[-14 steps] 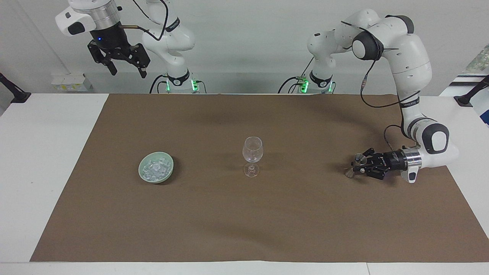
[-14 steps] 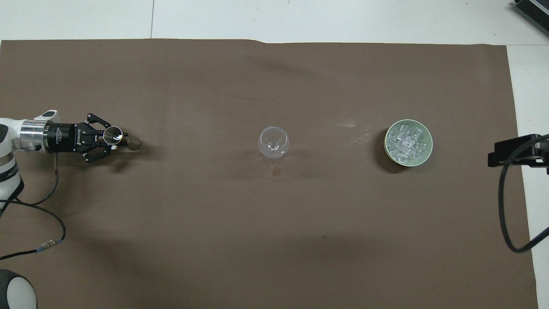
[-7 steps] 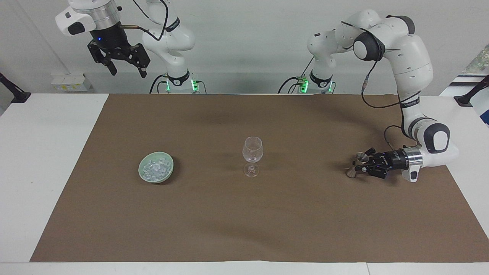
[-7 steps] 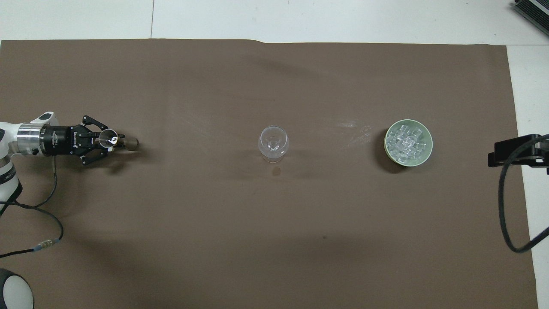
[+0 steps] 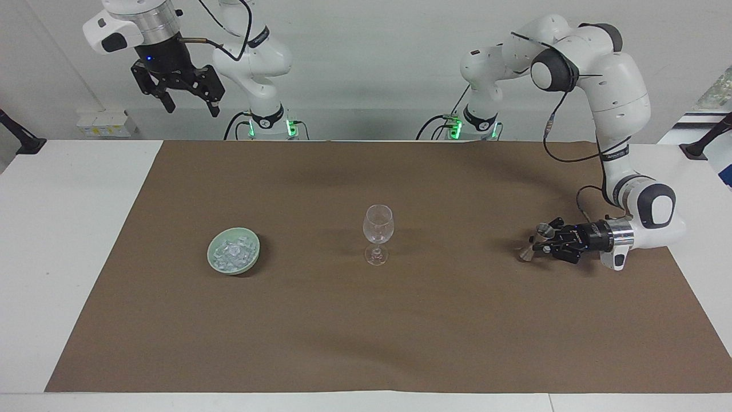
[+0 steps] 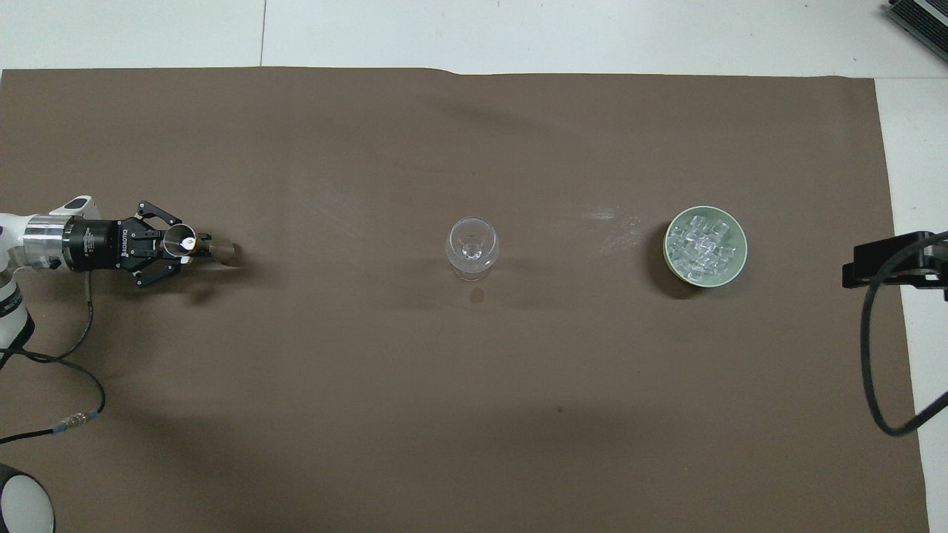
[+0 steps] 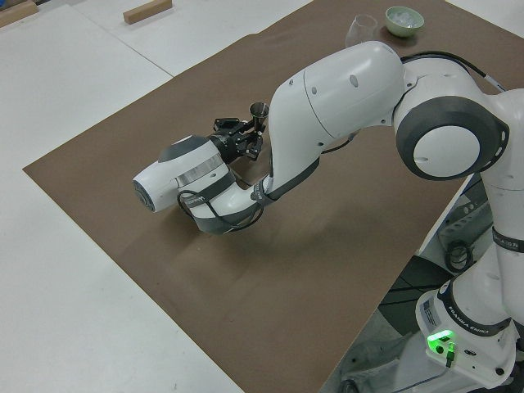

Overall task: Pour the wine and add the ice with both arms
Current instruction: 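Close the left gripper around the small silver cup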

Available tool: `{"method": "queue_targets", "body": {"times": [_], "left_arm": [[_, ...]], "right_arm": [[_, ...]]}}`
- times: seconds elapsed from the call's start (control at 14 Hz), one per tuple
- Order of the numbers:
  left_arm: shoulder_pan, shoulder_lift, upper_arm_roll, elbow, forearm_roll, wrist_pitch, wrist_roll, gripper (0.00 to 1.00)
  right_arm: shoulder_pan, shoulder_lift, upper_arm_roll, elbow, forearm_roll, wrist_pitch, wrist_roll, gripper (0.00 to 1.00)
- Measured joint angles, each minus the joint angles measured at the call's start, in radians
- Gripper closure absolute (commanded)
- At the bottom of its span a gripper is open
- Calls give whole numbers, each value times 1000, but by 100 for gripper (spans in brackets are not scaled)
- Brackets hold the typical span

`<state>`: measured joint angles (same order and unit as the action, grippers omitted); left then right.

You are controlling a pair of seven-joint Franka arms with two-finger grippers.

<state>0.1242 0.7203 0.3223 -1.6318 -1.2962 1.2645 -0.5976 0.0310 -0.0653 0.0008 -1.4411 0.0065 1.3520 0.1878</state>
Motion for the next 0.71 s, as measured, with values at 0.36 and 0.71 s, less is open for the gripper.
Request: {"method": "queue_targets", "body": {"times": [0.36,0.71], "left_arm": [[-4,-42,0,19,-2,-5,-52,100],[-20,-104,-1,39,-2,-5,-177,100]], "right_arm": [[0,0,0,0,0,0,0,0],[0,0,0,0,0,0,0,0]]}}
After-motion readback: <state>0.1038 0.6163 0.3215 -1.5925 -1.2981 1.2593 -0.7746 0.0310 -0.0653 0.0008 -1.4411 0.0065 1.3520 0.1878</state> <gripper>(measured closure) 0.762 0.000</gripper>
